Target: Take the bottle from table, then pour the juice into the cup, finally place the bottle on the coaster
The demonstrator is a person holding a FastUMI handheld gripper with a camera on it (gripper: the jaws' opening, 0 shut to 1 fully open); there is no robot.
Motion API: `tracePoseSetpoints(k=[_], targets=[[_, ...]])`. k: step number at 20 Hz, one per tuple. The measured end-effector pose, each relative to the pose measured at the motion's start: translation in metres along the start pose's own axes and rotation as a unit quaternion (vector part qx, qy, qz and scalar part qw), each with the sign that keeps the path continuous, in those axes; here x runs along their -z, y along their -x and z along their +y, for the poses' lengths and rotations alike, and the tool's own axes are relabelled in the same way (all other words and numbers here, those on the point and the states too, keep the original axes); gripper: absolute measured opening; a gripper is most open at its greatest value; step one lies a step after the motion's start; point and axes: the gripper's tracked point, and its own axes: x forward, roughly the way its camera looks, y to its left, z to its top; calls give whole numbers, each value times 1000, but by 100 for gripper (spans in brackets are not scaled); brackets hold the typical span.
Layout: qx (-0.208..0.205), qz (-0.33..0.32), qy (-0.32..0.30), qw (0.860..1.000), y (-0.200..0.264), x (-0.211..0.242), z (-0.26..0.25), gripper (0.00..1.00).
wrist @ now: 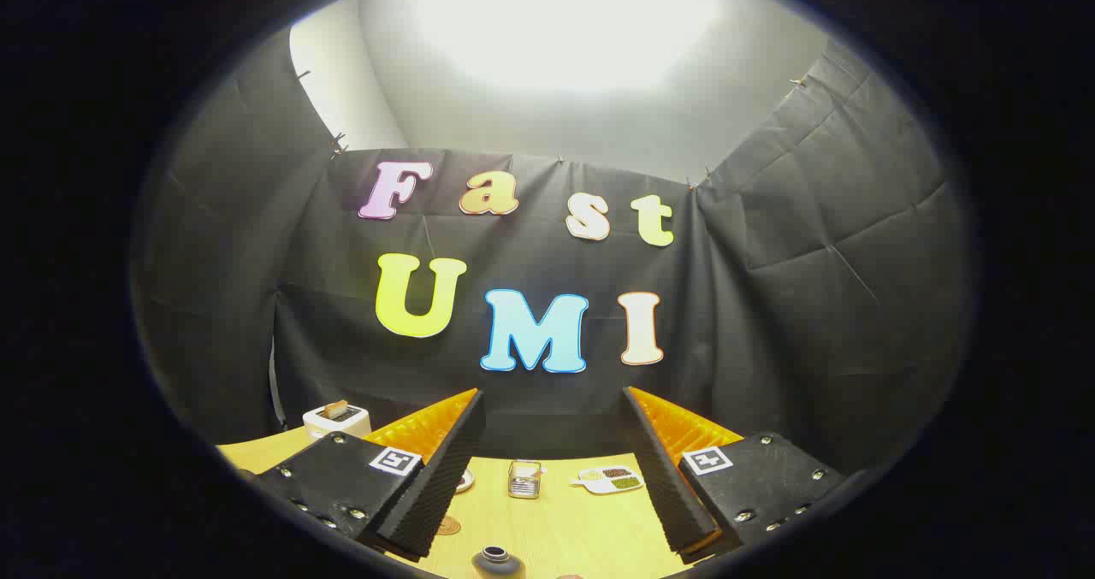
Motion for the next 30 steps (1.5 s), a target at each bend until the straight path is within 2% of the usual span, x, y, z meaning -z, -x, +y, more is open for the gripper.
tracePoseSetpoints(k=[19,25,30], targets=[[-28,-2,-11,1000,0,4,6,96],[-62,0,-20,998,-1,21,20,96],[-106,19,-26,994,3,63,34,96]])
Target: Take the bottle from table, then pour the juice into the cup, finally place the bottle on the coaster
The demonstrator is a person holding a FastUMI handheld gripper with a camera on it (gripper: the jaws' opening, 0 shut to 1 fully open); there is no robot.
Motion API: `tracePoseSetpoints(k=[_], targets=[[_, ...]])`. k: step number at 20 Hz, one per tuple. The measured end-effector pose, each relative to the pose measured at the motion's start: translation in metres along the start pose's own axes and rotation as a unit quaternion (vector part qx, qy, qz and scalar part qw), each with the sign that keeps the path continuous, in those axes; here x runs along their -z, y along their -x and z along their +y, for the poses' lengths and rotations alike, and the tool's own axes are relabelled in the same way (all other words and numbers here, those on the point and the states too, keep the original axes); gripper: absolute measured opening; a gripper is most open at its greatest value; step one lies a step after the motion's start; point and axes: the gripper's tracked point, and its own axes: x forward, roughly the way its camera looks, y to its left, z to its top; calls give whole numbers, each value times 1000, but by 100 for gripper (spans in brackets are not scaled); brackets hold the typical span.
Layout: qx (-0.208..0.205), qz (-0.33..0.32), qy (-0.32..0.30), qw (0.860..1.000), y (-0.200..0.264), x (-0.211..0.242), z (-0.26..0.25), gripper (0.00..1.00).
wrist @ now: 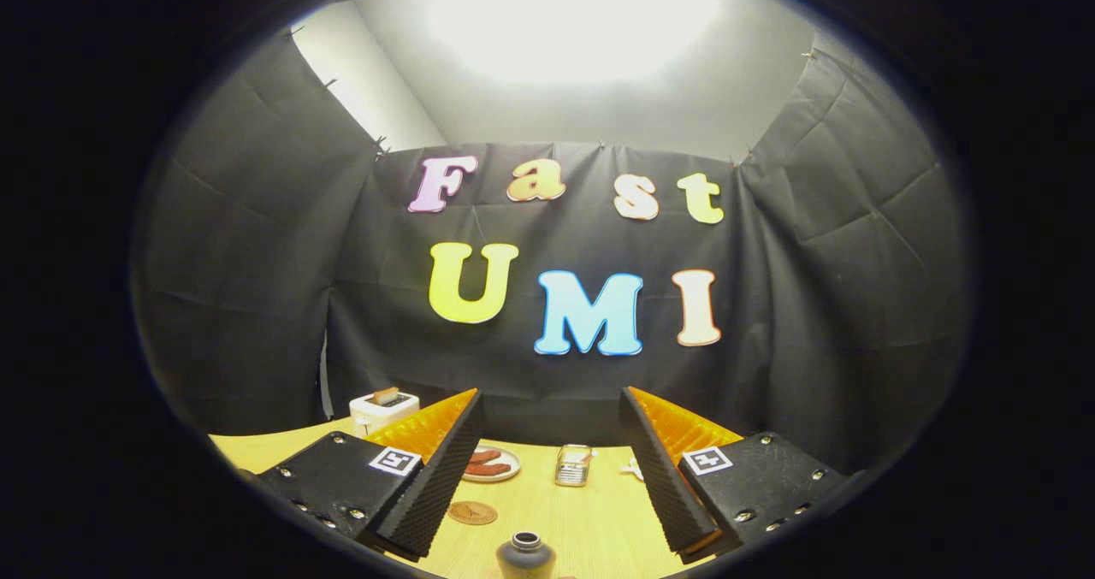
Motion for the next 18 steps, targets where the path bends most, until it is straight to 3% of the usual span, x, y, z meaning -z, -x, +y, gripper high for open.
tracePoseSetpoints(k=[10,18], targets=[[-51,91,-25,994,-1,106,8,96],[-80,144,-32,986,4,161,14,96]])
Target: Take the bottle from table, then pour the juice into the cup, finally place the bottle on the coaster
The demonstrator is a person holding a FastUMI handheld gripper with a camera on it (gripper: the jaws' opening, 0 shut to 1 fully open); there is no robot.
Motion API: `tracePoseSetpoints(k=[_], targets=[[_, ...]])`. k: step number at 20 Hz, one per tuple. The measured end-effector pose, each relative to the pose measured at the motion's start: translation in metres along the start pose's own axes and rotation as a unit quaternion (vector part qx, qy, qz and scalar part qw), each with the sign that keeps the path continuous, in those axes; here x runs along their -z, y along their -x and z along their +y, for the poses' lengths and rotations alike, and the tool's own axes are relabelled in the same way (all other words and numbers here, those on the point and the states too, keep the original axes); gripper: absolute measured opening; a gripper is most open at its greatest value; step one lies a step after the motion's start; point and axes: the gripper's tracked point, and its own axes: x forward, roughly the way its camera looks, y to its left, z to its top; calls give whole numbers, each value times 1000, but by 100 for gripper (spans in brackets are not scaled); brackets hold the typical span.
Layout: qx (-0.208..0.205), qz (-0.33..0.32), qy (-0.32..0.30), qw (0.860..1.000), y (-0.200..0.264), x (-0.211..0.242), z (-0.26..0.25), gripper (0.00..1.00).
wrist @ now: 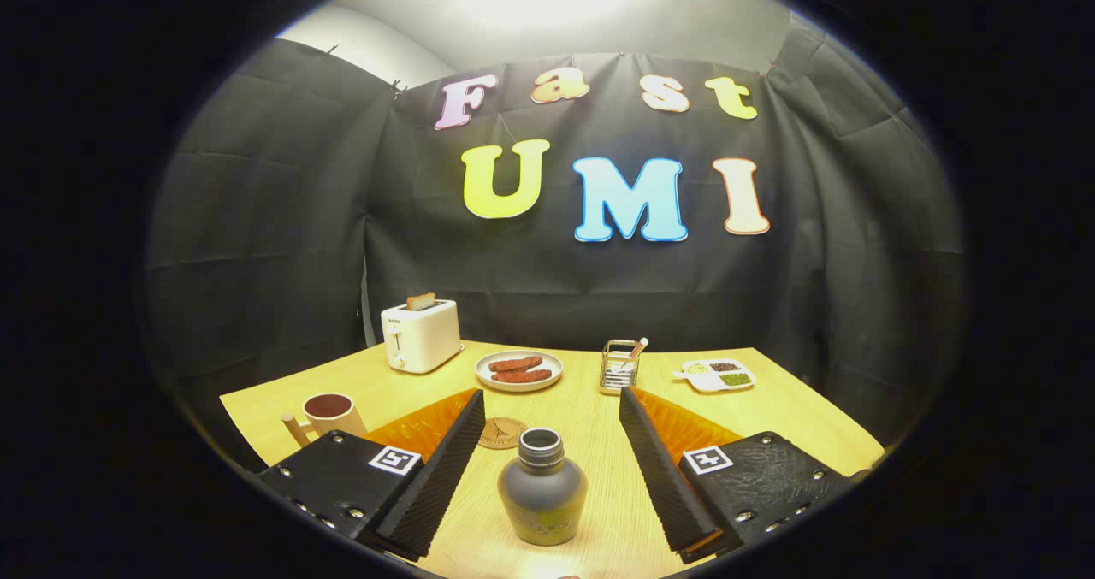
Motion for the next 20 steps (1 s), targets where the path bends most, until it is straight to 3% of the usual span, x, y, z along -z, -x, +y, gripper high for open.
tracePoseSetpoints(k=[6,20], targets=[[-25,40,-9,999,-2,38,9,96],[-27,127,-8,992,-13,117,11,96]])
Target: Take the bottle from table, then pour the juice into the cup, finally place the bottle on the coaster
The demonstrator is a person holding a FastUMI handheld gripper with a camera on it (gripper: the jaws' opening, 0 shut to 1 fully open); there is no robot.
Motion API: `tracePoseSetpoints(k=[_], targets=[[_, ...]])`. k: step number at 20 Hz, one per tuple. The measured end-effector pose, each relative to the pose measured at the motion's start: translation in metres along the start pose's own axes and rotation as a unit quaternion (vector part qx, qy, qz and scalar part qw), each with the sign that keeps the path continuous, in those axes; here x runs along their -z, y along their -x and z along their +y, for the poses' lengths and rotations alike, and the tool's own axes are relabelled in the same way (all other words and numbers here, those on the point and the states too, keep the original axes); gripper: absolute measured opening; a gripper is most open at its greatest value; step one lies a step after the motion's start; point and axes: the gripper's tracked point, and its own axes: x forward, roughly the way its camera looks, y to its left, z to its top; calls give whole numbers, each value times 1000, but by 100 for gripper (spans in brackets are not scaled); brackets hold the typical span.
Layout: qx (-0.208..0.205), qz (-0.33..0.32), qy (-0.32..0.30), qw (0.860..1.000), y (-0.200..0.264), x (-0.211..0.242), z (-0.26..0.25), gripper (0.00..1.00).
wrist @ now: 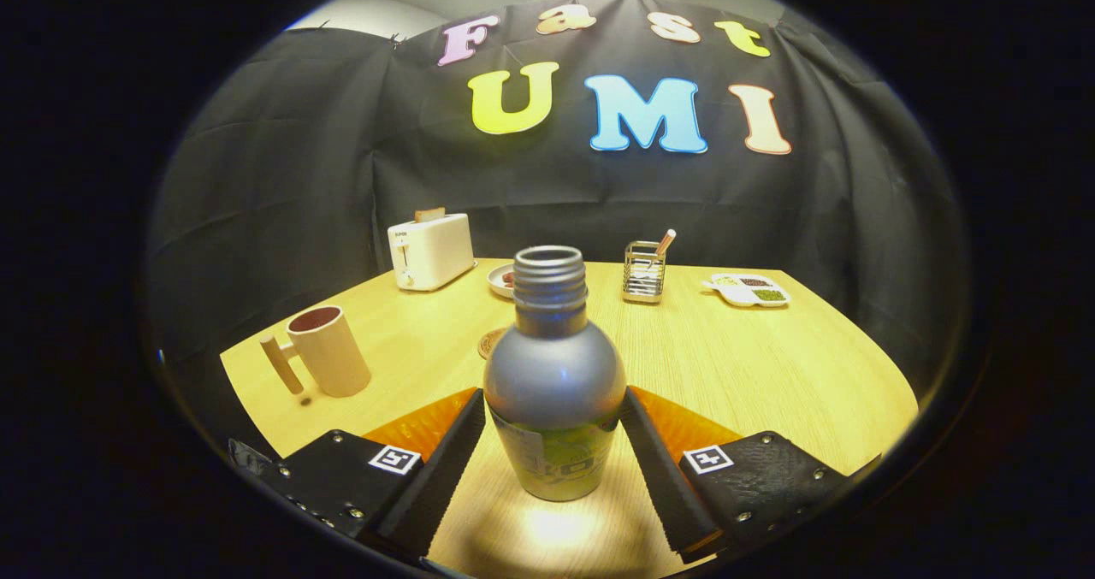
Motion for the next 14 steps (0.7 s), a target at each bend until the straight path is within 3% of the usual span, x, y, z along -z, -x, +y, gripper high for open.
tracePoseSetpoints(k=[12,13,14], targets=[[11,30,-8,999,-16,19,-2,96],[14,31,-9,999,-17,18,-2,94],[21,31,-8,999,-14,18,-4,80]])
